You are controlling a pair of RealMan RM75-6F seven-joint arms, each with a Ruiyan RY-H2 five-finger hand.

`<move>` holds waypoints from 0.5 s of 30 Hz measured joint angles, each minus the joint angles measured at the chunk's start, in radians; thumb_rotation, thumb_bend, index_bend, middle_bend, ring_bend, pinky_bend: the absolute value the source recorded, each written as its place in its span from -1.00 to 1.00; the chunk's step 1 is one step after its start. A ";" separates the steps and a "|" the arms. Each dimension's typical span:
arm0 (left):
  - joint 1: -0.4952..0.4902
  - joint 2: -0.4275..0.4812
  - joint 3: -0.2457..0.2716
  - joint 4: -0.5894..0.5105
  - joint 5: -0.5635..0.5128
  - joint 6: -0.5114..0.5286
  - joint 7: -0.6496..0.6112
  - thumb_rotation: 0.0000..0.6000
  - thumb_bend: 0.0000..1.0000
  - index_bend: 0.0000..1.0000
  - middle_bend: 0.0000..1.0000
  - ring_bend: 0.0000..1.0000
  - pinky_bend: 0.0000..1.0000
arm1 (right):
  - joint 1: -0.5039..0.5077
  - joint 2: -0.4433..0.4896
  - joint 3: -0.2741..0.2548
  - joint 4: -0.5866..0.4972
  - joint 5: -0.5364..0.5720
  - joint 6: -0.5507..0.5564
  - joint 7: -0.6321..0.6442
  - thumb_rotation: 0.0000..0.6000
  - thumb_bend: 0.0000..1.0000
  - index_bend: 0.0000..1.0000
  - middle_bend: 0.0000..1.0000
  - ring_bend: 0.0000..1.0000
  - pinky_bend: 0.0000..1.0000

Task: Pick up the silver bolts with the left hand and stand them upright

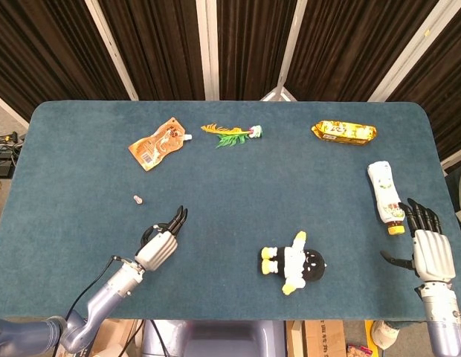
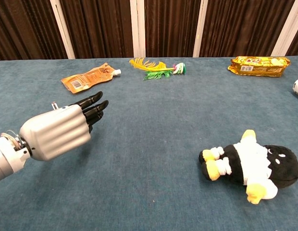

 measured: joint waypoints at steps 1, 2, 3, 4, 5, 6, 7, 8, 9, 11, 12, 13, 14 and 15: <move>0.001 0.000 -0.001 -0.001 0.002 -0.001 0.000 1.00 -0.01 0.00 -0.71 -1.00 -1.00 | 0.000 -0.001 0.000 0.000 0.000 0.000 0.000 1.00 -0.91 -0.73 -0.86 -0.95 -1.00; 0.001 0.001 -0.002 -0.002 0.003 -0.002 0.000 1.00 -0.01 -0.02 -0.71 -1.00 -1.00 | 0.001 -0.002 0.000 0.001 0.001 -0.001 -0.001 1.00 -0.91 -0.73 -0.86 -0.95 -1.00; 0.002 0.001 -0.003 -0.002 0.005 -0.002 0.000 1.00 -0.01 -0.04 -0.71 -1.00 -1.00 | 0.001 -0.003 0.001 0.002 0.002 -0.001 -0.002 1.00 -0.91 -0.73 -0.86 -0.95 -1.00; 0.003 0.002 -0.006 -0.004 0.007 -0.003 0.000 1.00 -0.01 -0.07 -0.71 -1.00 -1.00 | 0.001 -0.003 0.001 0.002 0.002 -0.001 -0.002 1.00 -0.91 -0.73 -0.86 -0.95 -1.00; 0.003 0.002 -0.007 -0.005 0.008 -0.003 -0.001 1.00 -0.01 -0.09 -0.72 -1.00 -1.00 | 0.001 -0.003 0.001 0.002 0.002 -0.001 -0.003 1.00 -0.91 -0.73 -0.86 -0.95 -1.00; 0.004 0.002 -0.009 -0.006 0.009 -0.002 -0.002 1.00 -0.01 -0.11 -0.72 -1.00 -1.00 | 0.002 -0.003 0.002 0.001 0.002 -0.001 -0.003 1.00 -0.91 -0.73 -0.86 -0.95 -1.00; 0.006 0.002 -0.012 -0.008 0.010 -0.002 -0.004 1.00 -0.02 -0.15 -0.72 -1.00 -1.00 | 0.002 -0.003 0.002 0.000 0.002 -0.001 -0.004 1.00 -0.91 -0.72 -0.86 -0.95 -1.00; 0.007 0.002 -0.013 -0.010 0.011 -0.002 -0.004 1.00 -0.02 -0.20 -0.73 -1.00 -1.00 | 0.001 -0.004 0.002 0.000 0.003 0.000 -0.005 1.00 -0.91 -0.72 -0.86 -0.95 -1.00; 0.008 0.003 -0.015 -0.011 0.011 -0.003 -0.003 1.00 -0.02 -0.23 -0.73 -1.00 -1.00 | 0.001 -0.004 0.001 0.000 0.004 0.000 -0.005 1.00 -0.91 -0.72 -0.86 -0.95 -1.00; 0.011 0.005 -0.017 -0.013 0.011 -0.005 0.001 1.00 -0.03 -0.34 -0.74 -1.00 -1.00 | 0.000 -0.005 0.002 0.000 0.005 0.000 -0.005 1.00 -0.91 -0.71 -0.86 -0.95 -1.00; 0.011 0.006 -0.018 -0.014 0.012 -0.005 0.002 1.00 -0.04 -0.37 -0.74 -1.00 -1.00 | 0.000 -0.005 0.003 0.001 0.005 0.001 -0.006 1.00 -0.91 -0.71 -0.86 -0.95 -1.00; 0.013 0.008 -0.021 -0.018 0.013 -0.005 0.003 1.00 -0.05 -0.41 -0.74 -1.00 -1.00 | 0.000 -0.005 0.003 0.001 0.005 0.002 -0.006 1.00 -0.91 -0.71 -0.86 -0.95 -1.00; 0.013 0.008 -0.022 -0.020 0.013 -0.005 0.003 1.00 -0.05 -0.42 -0.74 -1.00 -1.00 | 0.000 -0.005 0.003 0.000 0.005 0.003 -0.007 1.00 -0.91 -0.71 -0.86 -0.95 -1.00; 0.014 0.009 -0.024 -0.024 0.015 -0.004 0.002 1.00 -0.05 -0.44 -0.74 -1.00 -1.00 | 0.001 -0.005 0.004 0.000 0.006 0.003 -0.006 1.00 -0.91 -0.71 -0.86 -0.95 -1.00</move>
